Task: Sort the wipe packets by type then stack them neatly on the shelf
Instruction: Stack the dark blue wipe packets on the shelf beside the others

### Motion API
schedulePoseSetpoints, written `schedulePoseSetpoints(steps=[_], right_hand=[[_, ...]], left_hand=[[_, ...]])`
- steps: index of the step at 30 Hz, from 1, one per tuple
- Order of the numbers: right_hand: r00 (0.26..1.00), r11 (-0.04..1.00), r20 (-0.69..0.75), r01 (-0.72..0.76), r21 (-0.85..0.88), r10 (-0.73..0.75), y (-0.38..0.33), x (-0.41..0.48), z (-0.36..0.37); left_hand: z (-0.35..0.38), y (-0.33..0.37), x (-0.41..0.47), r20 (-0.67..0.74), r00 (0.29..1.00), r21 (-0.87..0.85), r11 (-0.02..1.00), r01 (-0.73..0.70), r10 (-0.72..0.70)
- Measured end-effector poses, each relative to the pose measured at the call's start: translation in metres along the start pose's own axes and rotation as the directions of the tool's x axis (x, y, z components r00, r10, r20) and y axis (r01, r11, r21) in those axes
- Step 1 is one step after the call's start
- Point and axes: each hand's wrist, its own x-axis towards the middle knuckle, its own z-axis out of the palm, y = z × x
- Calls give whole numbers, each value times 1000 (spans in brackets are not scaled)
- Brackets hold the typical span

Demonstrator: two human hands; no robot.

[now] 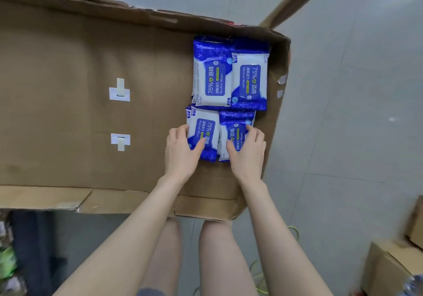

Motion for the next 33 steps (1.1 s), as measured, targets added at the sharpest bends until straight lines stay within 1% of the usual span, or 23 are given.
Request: schedulePoseSetpoints(steps=[3,6,9,13,15,18,21,23,25,28,31,33], right_hand=[[999,1000,-52,2,20,-1,6,9,9],[996,997,-82,-24,76,31,8,15,13],[994,985,-63,-76,152,86,9,17,12],[992,961,-26,-112,253,123,11,17,4],[993,938,14,-118,327,121,12,13,-4],[995,883,67,-95,460,72,8,-1,-22],[995,788,97,-74,611,18,-5,-24,-47],[989,700,146,-98,707,-9,-17,-42,-63],[981,649,191,-130,750,-24,-33,-63,-75],[971,621,229,-135,772,-73,-63,-98,-87],[952,611,244,-82,788,-186,-97,-139,-93],[930,598,258,-53,799,-262,-121,-169,-93]], left_hand=[[13,-1,3,-123,992,-47,999,14,-20],[18,0,5,-166,985,-94,995,18,-34],[16,2,8,-158,986,-126,991,37,-56],[9,5,6,-72,996,-178,983,36,-50],[3,4,-1,-71,996,-242,970,27,-45],[-11,0,-25,-83,993,-385,922,51,-89],[-32,-5,-60,-120,977,-532,842,88,-178],[-51,-6,-88,-132,962,-673,734,90,-239],[-74,-8,-118,-149,947,-784,618,61,-283],[-114,-11,-163,-191,929,-876,482,-16,-317],[-154,-20,-204,-257,903,-909,403,-104,-345],[-179,-31,-230,-290,877,-930,328,-164,-384]])
